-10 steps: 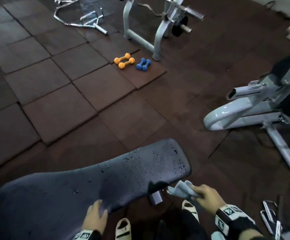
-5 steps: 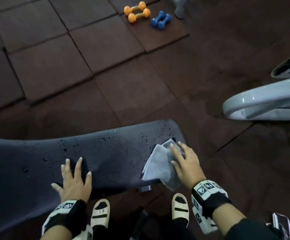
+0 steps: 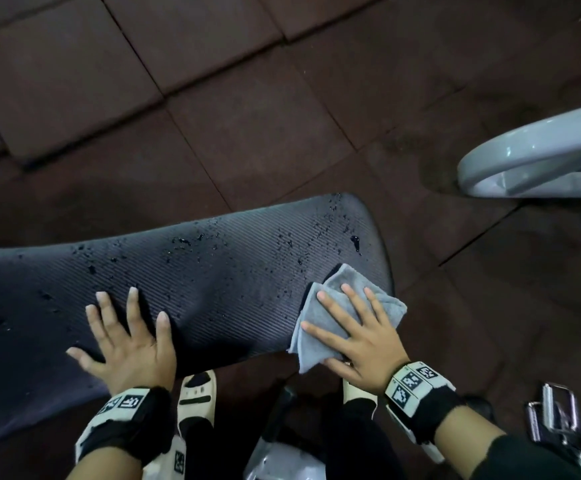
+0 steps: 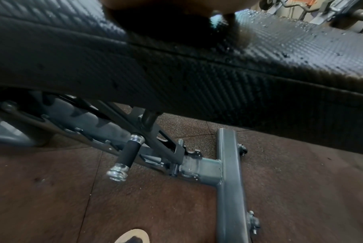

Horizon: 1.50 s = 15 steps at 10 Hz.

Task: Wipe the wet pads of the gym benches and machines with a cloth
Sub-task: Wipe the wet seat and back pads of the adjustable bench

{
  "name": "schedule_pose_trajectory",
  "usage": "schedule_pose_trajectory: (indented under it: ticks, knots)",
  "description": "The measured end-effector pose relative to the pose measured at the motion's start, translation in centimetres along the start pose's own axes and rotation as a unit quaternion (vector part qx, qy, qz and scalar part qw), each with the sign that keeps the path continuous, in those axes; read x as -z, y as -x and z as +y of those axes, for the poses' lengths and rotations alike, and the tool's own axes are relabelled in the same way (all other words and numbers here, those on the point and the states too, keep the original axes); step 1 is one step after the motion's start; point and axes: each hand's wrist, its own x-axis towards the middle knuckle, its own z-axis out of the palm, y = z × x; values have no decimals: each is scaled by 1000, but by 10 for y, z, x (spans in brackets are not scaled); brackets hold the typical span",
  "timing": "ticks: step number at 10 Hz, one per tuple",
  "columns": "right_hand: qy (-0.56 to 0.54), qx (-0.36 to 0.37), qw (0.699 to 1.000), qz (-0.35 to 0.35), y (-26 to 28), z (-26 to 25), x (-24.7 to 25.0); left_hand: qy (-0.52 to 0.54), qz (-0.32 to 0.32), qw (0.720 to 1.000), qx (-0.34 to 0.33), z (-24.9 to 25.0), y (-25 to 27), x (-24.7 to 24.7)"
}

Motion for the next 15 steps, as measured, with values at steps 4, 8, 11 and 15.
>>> schedule_pose_trajectory:
  ticks: [4,8,11,15]
  knots:
    - [2,-152,988,-7,-62,49,10,7,18,1000,-12,-3,0,-3]
    - [-21,-183,983,10,21,-30,-28,11,31,999,-13,-2,1,-7]
    - [2,-145,989,-16,-69,-2,6,13,26,1000,-11,-2,1,-5]
    - [-21,-234,972,-14,4,-23,-15,14,26,1000,-8,1,2,-3]
